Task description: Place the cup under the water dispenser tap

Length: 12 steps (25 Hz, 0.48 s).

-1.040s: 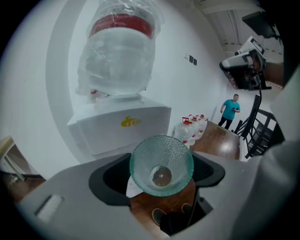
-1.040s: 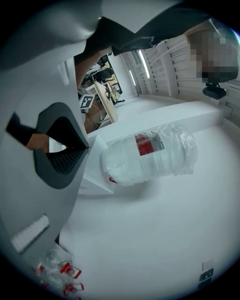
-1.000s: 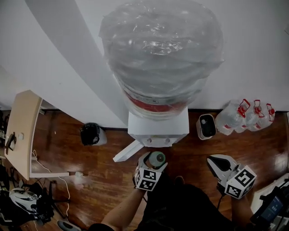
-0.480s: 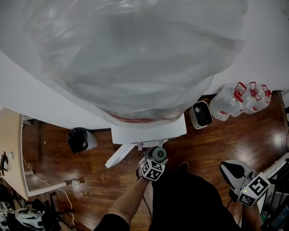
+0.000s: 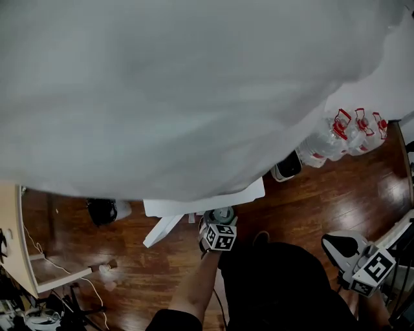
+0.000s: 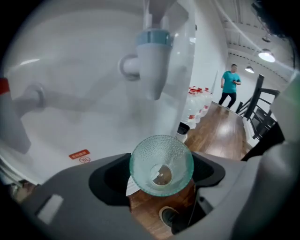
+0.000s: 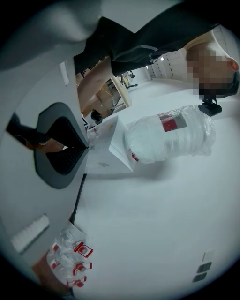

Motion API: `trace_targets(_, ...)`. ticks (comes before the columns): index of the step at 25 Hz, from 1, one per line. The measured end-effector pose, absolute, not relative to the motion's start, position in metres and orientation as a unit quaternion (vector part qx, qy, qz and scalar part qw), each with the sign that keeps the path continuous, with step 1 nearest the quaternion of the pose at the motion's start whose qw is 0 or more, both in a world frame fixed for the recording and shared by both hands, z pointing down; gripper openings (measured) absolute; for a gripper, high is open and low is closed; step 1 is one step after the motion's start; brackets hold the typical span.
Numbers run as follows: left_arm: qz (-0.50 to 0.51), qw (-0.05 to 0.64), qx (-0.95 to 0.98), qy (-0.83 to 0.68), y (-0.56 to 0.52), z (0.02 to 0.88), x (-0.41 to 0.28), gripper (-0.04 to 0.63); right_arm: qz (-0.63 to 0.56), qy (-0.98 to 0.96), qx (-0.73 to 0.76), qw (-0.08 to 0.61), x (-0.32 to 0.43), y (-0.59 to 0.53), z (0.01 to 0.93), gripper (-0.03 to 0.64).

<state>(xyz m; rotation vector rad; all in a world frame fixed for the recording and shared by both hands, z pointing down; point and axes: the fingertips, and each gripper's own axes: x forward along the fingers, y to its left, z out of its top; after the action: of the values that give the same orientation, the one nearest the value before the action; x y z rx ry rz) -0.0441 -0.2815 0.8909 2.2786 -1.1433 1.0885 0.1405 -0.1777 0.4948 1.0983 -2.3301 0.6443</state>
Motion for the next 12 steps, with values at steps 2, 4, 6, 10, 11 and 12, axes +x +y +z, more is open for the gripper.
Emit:
trace_targets(2, 0.372, 0.205, 0.783, -0.455, -0.289, 0.897, -0.046, 0.491, 0.234, -0.860, 0.390, 0.231, 0.136, -0.181, 0.497, 0.002)
trace_targets(4, 0.358, 0.215, 0.759, -0.500, -0.301, 0.900, -0.042, 0.491, 0.235, -0.864, 0.381, 0.232, 0.140, -0.185, 0.504, 0.002)
trace_targets(6, 0.351, 0.214, 0.740, -0.532, -0.308, 0.901, -0.039, 0.491, 0.237, -0.864, 0.376, 0.237, 0.143, -0.186, 0.511, 0.002)
trace_targets(10, 0.344, 0.223, 0.716, -0.565, -0.312, 0.899, -0.041, 0.491, 0.251, -0.854, 0.384, 0.246, 0.152, -0.181, 0.516, 0.002)
trace_targets(11, 0.346, 0.222, 0.714, -0.567, -0.311, 0.900, -0.041, 0.492, 0.252, -0.854, 0.384, 0.245, 0.154, -0.182, 0.515, 0.002)
trace_targets(12, 0.349, 0.221, 0.711, -0.569, -0.311, 0.900, -0.041, 0.492, 0.248, -0.856, 0.381, 0.247, 0.156, -0.183, 0.514, 0.002)
